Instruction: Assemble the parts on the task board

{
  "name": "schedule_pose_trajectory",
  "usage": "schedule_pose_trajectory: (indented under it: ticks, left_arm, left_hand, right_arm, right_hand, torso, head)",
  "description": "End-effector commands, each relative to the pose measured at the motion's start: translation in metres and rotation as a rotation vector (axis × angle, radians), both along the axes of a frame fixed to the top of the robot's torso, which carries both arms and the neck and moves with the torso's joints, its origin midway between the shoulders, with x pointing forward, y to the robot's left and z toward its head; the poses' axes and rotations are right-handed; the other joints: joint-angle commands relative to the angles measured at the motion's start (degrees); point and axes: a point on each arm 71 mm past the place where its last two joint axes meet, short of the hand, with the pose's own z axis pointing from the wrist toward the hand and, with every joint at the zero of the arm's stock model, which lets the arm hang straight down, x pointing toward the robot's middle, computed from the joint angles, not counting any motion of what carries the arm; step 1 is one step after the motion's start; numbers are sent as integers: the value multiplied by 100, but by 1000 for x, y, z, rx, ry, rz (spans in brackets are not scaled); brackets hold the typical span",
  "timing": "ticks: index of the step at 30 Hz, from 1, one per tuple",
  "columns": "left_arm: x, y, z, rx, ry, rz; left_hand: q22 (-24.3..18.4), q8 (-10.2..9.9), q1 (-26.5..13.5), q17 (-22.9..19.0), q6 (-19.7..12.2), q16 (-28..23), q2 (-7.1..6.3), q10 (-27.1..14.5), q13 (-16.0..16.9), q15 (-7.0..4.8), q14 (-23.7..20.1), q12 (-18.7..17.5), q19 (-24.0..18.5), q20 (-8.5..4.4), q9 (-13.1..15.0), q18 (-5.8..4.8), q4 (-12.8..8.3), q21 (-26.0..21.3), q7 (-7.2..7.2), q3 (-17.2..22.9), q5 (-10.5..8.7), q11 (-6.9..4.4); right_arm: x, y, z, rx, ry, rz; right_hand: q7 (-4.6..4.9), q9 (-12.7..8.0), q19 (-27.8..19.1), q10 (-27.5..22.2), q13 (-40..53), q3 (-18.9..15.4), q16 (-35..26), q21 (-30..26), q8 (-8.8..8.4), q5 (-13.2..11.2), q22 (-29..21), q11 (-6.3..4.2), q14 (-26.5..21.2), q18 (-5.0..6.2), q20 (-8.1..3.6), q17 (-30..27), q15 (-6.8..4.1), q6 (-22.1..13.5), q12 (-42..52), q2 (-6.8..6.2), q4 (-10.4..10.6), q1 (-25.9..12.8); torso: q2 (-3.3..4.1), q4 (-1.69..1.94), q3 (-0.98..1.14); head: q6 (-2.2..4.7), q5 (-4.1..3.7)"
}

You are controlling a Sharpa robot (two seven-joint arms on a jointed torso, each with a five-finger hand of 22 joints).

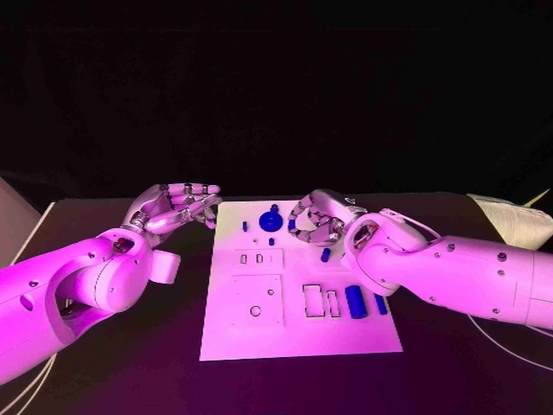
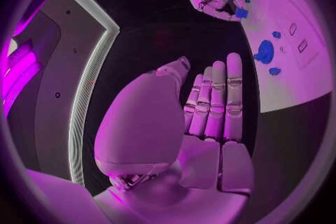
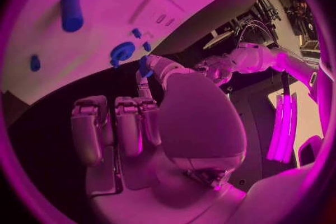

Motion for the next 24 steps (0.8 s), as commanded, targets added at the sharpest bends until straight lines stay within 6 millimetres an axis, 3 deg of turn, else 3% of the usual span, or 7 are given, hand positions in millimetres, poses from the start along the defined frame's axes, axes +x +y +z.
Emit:
schedule_pose_trajectory:
  ticks: [1,3,8,14,18,24]
  left_arm:
    - [0,-3,0,-4,2,-17]
    - [-1,-4,1,-4,2,-18]
    - [-1,-4,0,-4,3,-18]
    - [-1,-5,1,-5,4,-22]
    - [-1,-4,1,-4,5,-22]
    - [-1,-4,1,-4,6,-22]
  left_hand:
    - [8,37,0,-5,-23,31,-64,-44,-2,-1,-17,16,-24,3,9,33,-4,37,-16,21,-6,-5]
    - [8,37,0,-5,-23,31,-64,-44,-2,-1,-17,16,-24,3,9,33,-4,37,-16,21,-6,-5]
    - [11,42,6,-6,-19,36,-59,-41,0,-3,-16,24,-26,3,11,34,-8,44,-17,32,-4,-7]
    - [13,44,12,-6,-17,38,-57,-40,1,-4,-16,28,-27,3,13,35,-12,48,-17,39,-4,-8]
    - [13,44,12,-6,-17,38,-57,-40,1,-4,-16,28,-27,3,13,35,-12,48,-17,39,-4,-8]
    - [13,44,12,-6,-17,38,-57,-40,1,-4,-16,28,-27,3,13,35,-12,48,-17,39,-4,-8]
  right_arm:
    - [-6,8,-7,-58,-21,-56]
    - [-9,14,-10,-61,-15,-56]
    - [-14,28,-19,-66,-2,-56]
    - [-20,44,-30,-80,7,-52]
    - [-21,48,-35,-93,5,-54]
    - [-22,54,-40,-107,-6,-47]
  right_hand:
    - [-24,112,550,607,1506,6,37,-17,66,-35,1414,-35,608,-101,-30,1508,-8,47,12,-36,-28,-57]
    - [-18,114,549,607,1506,0,37,-19,74,-46,1412,-28,608,-100,-22,1508,0,34,12,-72,-25,-102]
    - [-16,115,546,607,1506,-2,37,-26,78,-48,1405,-26,608,-98,-19,1508,4,27,12,-89,-25,-120]
    - [-15,117,545,607,1506,-4,37,-27,85,-45,1404,-24,608,-98,-16,1508,7,23,12,-108,-24,-144]
    - [-15,117,545,607,1506,-4,37,-27,85,-45,1404,-24,608,-98,-16,1508,7,23,12,-108,-24,-144]
    - [-16,120,542,607,1506,-4,37,-34,91,-42,1397,-25,608,-96,-13,1508,9,25,12,-117,-22,-159]
  torso:
    - [-28,3,-25]
    - [-21,5,-18]
    - [-11,-3,-5]
    - [-8,10,-12]
    - [-2,15,-4]
    - [-3,-4,-3]
  head:
    - [-34,29]
    - [-36,71]
    - [-33,91]
    - [-61,108]
    - [-81,107]
    - [-95,121]
